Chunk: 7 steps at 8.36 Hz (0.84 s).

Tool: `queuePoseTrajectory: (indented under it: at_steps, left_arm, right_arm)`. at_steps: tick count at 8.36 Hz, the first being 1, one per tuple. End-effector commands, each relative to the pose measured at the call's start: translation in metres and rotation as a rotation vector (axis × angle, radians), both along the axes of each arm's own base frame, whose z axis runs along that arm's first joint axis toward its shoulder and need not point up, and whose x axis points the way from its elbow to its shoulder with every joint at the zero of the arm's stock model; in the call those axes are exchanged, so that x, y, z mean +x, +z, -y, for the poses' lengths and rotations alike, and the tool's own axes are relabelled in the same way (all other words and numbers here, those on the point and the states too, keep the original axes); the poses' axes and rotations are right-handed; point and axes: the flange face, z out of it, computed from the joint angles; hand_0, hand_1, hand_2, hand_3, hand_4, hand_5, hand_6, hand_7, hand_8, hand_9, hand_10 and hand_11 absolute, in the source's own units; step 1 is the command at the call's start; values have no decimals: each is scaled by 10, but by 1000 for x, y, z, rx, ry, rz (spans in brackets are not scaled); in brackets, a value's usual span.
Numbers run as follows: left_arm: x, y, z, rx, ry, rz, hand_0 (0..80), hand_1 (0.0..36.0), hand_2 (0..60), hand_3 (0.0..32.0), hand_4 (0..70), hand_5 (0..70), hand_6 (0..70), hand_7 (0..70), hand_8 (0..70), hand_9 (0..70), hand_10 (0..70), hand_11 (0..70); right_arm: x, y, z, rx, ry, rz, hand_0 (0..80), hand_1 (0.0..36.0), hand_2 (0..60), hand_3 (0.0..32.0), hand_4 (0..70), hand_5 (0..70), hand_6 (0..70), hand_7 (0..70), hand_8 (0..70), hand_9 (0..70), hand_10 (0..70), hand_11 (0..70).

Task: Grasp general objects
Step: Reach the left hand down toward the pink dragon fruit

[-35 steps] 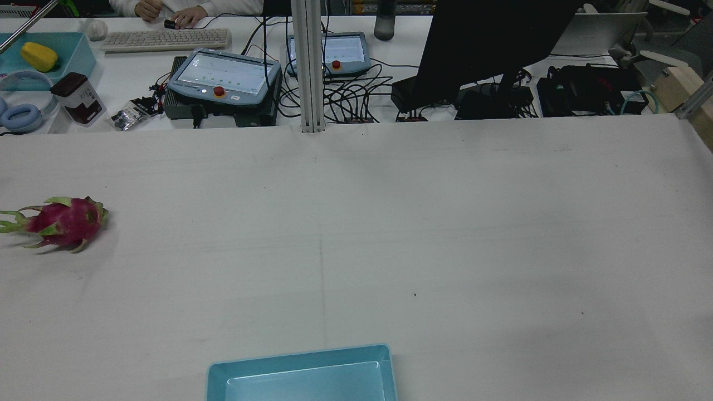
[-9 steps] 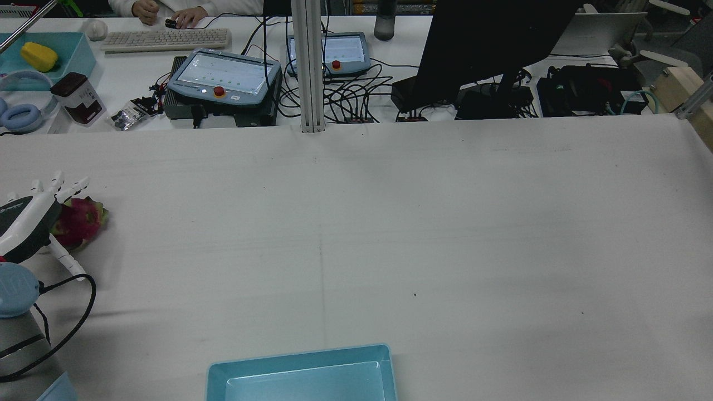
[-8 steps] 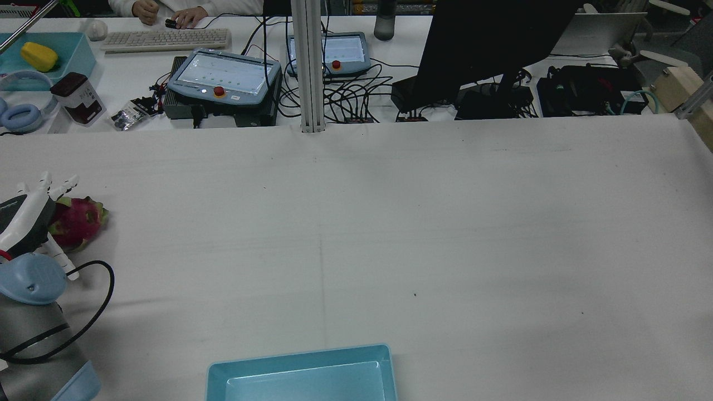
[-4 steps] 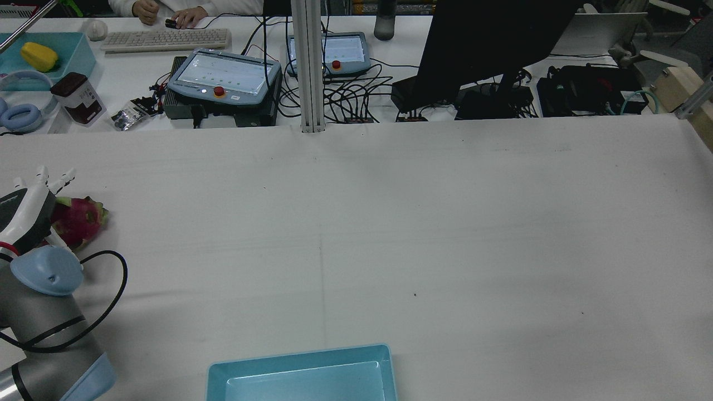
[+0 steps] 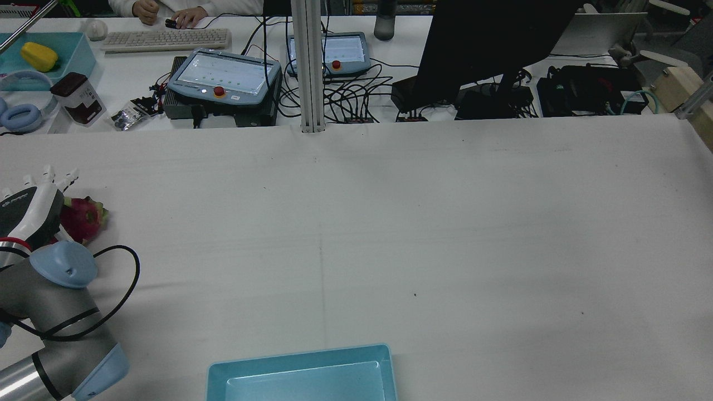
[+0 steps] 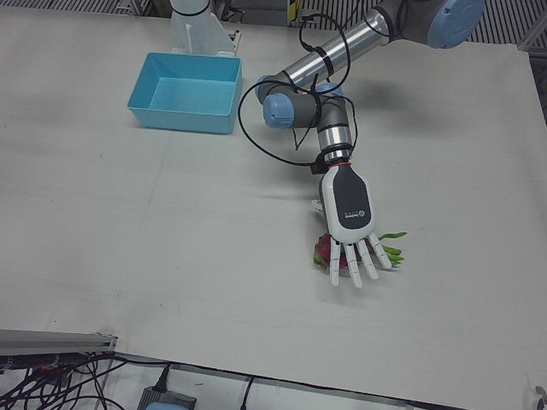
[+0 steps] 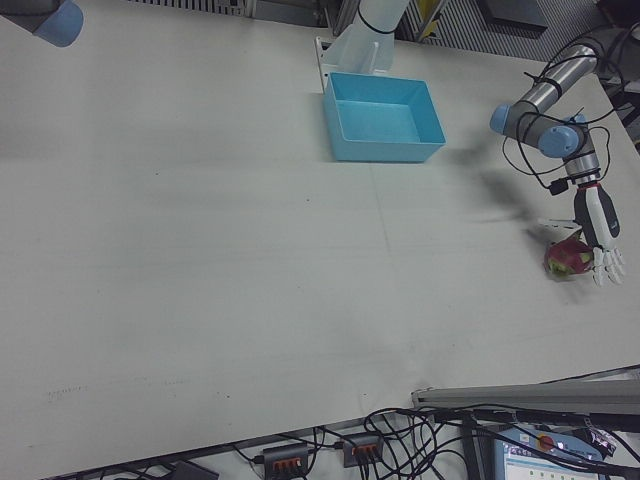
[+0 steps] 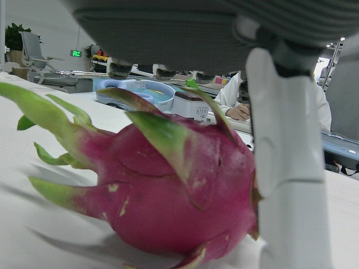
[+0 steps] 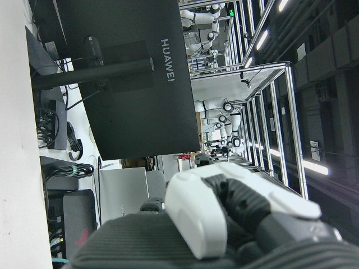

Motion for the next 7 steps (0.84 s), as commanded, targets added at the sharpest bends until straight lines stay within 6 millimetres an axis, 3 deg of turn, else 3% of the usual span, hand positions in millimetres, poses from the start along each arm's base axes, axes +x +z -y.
queuePoseTrajectory:
  at_steps: [1,3,5,6,7]
  left_arm:
    - [5,22,7,-5,-12,18,580,218,0,158,31,0,0,0,0,0,7,36]
    - [7,39,9,-8,-14,27,606,243,0,150,42,0,0,0,0,0,11,44]
    - [8,37,11,6,-29,35,605,247,1,122,43,7,0,0,0,0,7,37]
    - [10,36,12,6,-28,38,617,268,53,0,0,700,0,0,0,0,5,35]
    - [11,38,13,2,-27,44,670,340,238,0,0,700,6,4,0,0,18,60]
  right_arm:
    - [0,0,0,0,2,0,0,0,0,0,0,0,0,0,0,0,0,0]
    - [0,0,0,0,0,0,0,0,0,0,0,0,0,0,0,0,0,0]
    - [0,0,0,0,0,0,0,0,0,0,0,0,0,0,0,0,0,0]
    - [0,0,0,0,0,0,0,0,0,0,0,0,0,0,0,0,0,0]
    - [0,0,0,0,0,0,0,0,0,0,0,0,0,0,0,0,0,0]
